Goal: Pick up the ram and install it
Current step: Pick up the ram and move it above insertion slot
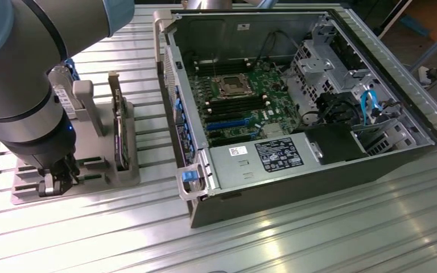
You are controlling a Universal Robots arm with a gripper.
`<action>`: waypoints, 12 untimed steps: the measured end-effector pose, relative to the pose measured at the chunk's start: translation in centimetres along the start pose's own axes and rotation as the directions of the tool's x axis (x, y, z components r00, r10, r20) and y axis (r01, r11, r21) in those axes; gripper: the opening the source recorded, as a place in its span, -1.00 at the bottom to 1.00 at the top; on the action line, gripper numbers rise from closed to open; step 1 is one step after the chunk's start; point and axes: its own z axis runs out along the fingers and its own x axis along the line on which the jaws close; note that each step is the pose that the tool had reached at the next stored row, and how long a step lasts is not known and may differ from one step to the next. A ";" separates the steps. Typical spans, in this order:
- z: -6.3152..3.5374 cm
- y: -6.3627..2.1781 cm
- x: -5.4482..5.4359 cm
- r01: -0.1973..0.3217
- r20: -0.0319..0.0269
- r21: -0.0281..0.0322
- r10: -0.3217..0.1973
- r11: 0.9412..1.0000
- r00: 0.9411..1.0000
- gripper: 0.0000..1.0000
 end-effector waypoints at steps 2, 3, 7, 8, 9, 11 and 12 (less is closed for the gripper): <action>0.00 0.00 0.0 0.000 0.000 0.000 0.000 1.000 1.000 -0.54; 0.00 0.00 0.0 0.000 0.000 0.000 0.000 1.000 1.000 -0.54; 0.00 -0.01 -0.1 0.000 0.000 0.000 0.000 1.000 1.000 -0.54; 0.01 0.00 -0.1 0.000 0.000 0.000 0.000 1.000 1.000 -0.56; 0.01 0.01 -0.1 0.000 0.000 0.000 0.000 1.000 1.000 -0.56; 0.00 0.01 -0.2 0.000 0.000 0.000 0.000 1.000 1.000 -0.69; 0.00 0.01 -0.2 0.000 0.000 0.000 0.000 1.000 1.000 -0.76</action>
